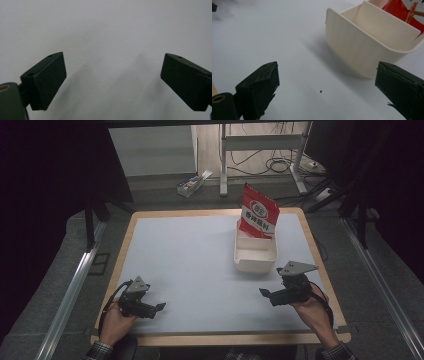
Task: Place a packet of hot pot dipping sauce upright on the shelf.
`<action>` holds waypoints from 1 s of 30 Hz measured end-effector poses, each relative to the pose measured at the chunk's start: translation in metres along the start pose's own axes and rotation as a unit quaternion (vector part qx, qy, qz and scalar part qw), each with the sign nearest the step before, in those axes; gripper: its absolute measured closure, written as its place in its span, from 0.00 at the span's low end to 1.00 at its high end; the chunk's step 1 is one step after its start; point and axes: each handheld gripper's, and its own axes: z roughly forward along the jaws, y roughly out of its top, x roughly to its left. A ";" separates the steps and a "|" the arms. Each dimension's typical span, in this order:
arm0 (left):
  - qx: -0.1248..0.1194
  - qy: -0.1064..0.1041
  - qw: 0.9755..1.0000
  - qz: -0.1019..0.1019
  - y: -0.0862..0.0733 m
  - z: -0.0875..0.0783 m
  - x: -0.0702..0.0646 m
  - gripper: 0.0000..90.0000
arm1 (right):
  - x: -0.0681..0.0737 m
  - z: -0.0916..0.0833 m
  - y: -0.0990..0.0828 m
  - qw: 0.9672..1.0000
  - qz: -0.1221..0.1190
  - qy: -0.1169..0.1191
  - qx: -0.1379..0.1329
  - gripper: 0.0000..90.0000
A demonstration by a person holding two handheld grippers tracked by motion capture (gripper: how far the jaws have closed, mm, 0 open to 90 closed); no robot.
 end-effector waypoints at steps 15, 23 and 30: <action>0.007 0.003 1.000 0.007 0.000 0.002 -0.001 0.07 | 0.003 -0.003 -0.026 1.000 -0.005 -0.014 0.011 0.05; 0.009 0.004 1.000 0.010 0.000 0.002 -0.002 0.07 | -0.001 -0.005 -0.041 1.000 0.010 -0.020 0.022 0.05; 0.012 0.004 1.000 0.013 0.000 0.003 -0.002 0.07 | -0.004 -0.004 -0.051 0.999 0.014 -0.027 0.040 0.05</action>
